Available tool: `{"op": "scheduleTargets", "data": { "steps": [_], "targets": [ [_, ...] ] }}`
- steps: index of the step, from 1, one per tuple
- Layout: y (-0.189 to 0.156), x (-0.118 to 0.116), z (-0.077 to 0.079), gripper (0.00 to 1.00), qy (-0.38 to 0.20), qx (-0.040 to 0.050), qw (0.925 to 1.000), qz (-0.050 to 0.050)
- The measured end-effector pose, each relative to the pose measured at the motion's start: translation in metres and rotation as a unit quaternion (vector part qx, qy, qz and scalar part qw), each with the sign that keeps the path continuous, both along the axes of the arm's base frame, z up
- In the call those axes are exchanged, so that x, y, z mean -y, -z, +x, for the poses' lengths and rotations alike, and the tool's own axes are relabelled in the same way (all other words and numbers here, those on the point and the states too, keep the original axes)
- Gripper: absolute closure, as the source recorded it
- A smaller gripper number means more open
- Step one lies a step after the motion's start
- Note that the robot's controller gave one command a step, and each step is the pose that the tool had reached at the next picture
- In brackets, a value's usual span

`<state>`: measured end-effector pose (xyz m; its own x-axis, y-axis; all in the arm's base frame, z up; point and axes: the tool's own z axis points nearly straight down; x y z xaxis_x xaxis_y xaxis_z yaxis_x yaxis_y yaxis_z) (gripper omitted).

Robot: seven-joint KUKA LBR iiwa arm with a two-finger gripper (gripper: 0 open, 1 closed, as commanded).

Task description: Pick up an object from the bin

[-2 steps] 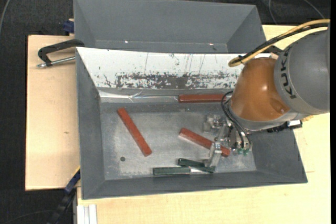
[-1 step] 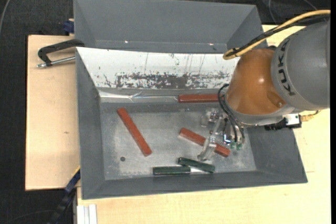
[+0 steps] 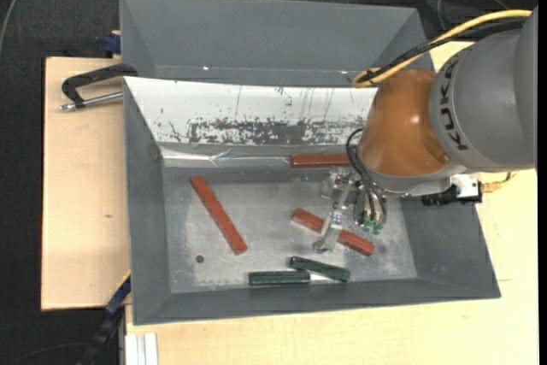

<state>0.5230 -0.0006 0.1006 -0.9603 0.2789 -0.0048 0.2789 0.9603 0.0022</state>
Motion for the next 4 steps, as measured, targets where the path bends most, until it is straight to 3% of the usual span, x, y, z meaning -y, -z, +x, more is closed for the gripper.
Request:
{"op": "scheduleTargets", "data": {
  "steps": [1, 2, 3, 4],
  "targets": [
    [0.030, -0.012, -0.008, 0.00, 0.062, -0.0028, 0.9981, 0.001],
    [0.029, -0.012, -0.008, 0.00, 0.061, -0.0020, 0.9981, 0.000],
    [0.030, -0.012, -0.008, 1.00, 0.061, -0.0023, 0.9981, 0.000],
    [-0.056, -0.013, -0.005, 1.00, 0.060, 0.0035, 0.9982, 0.001]
  ]
}}
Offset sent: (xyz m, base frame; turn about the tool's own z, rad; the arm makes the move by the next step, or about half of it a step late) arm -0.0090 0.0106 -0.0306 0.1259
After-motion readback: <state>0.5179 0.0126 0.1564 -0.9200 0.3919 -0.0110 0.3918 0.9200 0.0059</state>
